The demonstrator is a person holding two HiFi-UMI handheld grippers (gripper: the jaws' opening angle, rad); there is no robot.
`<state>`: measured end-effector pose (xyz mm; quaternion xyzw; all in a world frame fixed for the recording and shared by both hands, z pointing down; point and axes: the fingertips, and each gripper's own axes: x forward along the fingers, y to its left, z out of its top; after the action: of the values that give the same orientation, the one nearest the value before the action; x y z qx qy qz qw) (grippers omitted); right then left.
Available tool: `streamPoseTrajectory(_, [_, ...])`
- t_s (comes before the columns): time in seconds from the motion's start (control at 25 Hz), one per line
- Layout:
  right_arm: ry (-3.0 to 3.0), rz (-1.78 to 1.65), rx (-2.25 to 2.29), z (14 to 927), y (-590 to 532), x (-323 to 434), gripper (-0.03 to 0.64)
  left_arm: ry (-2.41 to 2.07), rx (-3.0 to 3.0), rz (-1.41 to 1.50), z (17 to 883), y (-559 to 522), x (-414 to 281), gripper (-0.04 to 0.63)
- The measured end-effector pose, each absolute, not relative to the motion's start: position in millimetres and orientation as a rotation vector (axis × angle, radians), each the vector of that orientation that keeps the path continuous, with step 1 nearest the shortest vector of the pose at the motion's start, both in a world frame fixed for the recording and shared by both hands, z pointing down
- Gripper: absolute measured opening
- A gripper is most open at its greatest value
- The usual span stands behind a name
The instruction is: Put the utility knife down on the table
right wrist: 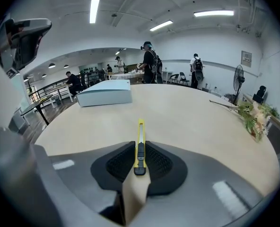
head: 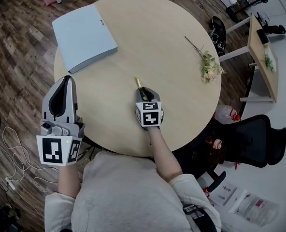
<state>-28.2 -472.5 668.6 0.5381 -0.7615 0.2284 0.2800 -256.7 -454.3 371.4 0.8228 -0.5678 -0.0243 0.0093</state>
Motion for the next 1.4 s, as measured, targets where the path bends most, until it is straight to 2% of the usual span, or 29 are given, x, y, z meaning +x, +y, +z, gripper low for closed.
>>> streamPoseTrajectory(1.0, [-1.959,0.628,1.403,690,-471,-28,0.077,-1.784,2.532,-0.065,384,-454,-269,0.008])
streamPoseTrajectory(1.4, [-2.041,0.61,1.448,660,-468,-27,0.077,-1.786,2.549,-0.068,377,-441,-257,0.008])
